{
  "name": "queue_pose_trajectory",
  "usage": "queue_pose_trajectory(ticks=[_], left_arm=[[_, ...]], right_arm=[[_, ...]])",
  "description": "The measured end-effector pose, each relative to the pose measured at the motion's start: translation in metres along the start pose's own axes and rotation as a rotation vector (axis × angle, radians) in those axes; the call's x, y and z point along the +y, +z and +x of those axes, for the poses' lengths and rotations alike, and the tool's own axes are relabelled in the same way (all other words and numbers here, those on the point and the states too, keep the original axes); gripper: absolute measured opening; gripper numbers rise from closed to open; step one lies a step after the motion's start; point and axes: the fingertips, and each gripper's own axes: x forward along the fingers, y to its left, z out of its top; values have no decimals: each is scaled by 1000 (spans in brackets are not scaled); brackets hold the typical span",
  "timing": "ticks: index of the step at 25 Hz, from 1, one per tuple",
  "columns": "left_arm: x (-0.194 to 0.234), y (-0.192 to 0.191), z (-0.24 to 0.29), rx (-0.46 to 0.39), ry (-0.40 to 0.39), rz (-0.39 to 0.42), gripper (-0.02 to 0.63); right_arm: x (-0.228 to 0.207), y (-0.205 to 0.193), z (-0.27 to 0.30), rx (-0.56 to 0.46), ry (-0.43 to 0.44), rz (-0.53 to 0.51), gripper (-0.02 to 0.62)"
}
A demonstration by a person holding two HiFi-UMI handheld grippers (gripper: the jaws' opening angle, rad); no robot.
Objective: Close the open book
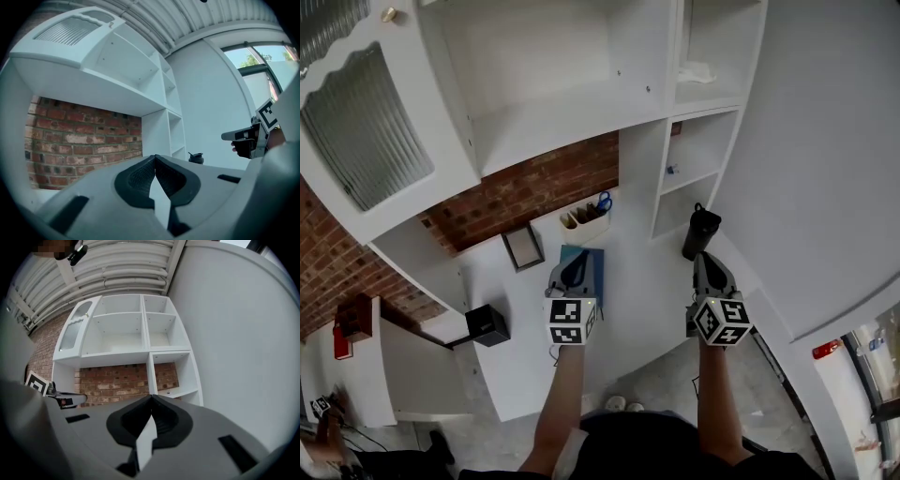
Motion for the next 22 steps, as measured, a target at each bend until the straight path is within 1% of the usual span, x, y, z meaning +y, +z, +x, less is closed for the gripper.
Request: queue_pose_trajectory(ticks=[4,8,18,22], left_arm=[[-10,15,4,-30,-25,10,9],[-23,24,8,-51,-59,7,9],[-44,25,13,-47,-86,1,9],[-48,23,13,-41,-92,6,9]], right_arm=[[-6,18,-7,-37,-14,-17,-2],[-11,25,-16,-50,-22,-25,-2],[-23,28,-29,-37,-55,-55,-2],[-25,28,-30,-34,-52,-52,-2]])
